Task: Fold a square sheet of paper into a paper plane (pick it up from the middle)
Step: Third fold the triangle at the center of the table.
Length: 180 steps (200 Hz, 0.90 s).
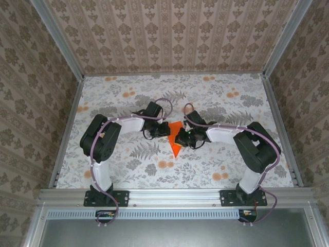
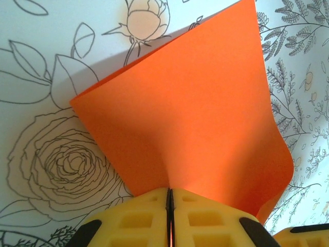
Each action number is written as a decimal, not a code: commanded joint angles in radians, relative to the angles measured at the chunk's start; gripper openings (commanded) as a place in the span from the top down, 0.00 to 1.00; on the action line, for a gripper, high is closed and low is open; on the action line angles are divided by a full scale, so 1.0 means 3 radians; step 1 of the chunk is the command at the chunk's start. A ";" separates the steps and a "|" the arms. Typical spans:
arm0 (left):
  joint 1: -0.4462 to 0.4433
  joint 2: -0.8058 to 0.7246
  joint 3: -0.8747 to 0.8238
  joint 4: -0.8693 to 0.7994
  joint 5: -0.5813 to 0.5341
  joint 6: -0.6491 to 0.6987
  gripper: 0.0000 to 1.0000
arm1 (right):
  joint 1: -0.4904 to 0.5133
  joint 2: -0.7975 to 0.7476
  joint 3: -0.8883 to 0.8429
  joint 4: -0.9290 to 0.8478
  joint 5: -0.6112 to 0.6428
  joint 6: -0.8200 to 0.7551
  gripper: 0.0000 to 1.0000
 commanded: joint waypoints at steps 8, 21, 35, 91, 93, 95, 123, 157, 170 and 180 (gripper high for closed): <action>-0.0005 0.0076 0.0069 -0.0151 0.0013 0.0084 0.90 | 0.0017 0.0047 -0.0017 -0.0065 0.0077 0.0041 0.98; -0.0008 0.0075 0.0066 -0.0148 0.0017 0.0085 0.90 | 0.0018 0.0071 -0.0022 -0.0005 0.0058 0.0052 0.98; -0.0010 0.0081 0.0064 -0.0149 0.0017 0.0085 0.90 | 0.0020 0.0087 -0.0015 0.0035 0.0042 0.0057 0.98; -0.0011 0.0095 0.0061 -0.0144 0.0033 0.0070 0.90 | 0.0020 0.0178 -0.0002 0.0121 0.0018 0.0069 0.98; -0.0013 0.0096 0.0062 -0.0146 0.0034 0.0073 0.90 | 0.0020 0.0182 -0.0002 0.0122 0.0016 0.0068 0.98; -0.0011 0.0096 0.0063 -0.0146 0.0033 0.0074 0.90 | 0.0020 0.0185 -0.0002 0.0127 0.0014 0.0071 0.98; -0.0015 0.0096 0.0054 -0.0140 0.0038 0.0069 0.90 | 0.0020 0.0205 -0.0001 0.0160 -0.0007 0.0071 0.98; -0.0015 0.0096 0.0049 -0.0141 0.0039 0.0066 0.90 | 0.0017 0.0232 -0.0001 0.0164 0.0000 0.0062 0.98; -0.0015 0.0097 0.0052 -0.0140 0.0038 0.0065 0.90 | 0.0020 0.0244 0.0003 0.0171 0.0003 0.0061 0.98; -0.0015 0.0096 0.0051 -0.0146 0.0038 0.0066 0.90 | 0.0020 0.0250 0.0001 0.0175 -0.0002 0.0062 0.98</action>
